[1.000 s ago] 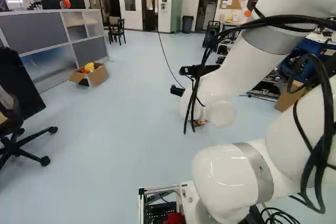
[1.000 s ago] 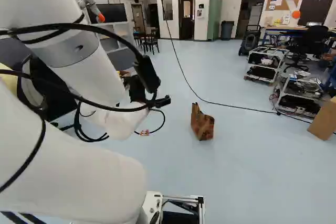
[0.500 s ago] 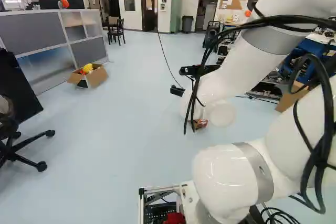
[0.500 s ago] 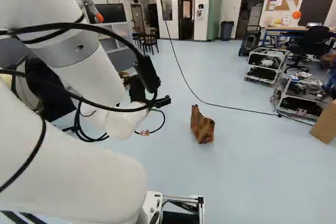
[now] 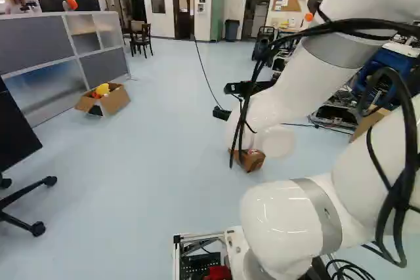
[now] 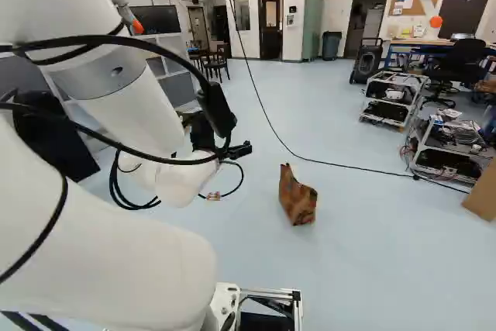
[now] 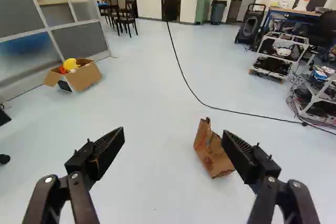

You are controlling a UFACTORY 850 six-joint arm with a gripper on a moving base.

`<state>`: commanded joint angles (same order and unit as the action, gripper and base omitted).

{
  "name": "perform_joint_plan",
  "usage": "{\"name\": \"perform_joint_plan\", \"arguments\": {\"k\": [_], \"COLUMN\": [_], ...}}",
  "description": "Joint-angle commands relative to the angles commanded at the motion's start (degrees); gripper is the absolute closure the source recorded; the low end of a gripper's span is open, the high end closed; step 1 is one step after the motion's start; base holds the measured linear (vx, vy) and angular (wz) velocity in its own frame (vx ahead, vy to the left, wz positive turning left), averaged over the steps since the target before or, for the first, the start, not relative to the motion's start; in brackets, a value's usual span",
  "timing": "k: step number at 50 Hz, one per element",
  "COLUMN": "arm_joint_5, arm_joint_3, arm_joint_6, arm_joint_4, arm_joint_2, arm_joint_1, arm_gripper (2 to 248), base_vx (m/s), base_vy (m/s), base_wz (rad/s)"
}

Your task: Pick up the grocery bag from the ground

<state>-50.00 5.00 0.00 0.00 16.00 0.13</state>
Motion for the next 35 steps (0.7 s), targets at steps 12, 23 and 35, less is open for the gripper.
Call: {"name": "perform_joint_plan", "arguments": {"k": [12, 23, 35], "arm_joint_5": [0.0, 0.0, 0.0], "arm_joint_3": [0.0, 0.0, 0.0], "arm_joint_6": [0.0, 0.0, 0.0], "arm_joint_4": [0.0, 0.0, 0.0], "arm_joint_2": [0.0, 0.0, 0.0], "arm_joint_1": [0.0, 0.0, 0.0], "arm_gripper": [3, 3, 3], "base_vx": [0.207, 0.206, 0.202], "base_vy": [-0.028, -0.027, -0.03], "base_wz": [-0.159, -0.154, -0.149]}}
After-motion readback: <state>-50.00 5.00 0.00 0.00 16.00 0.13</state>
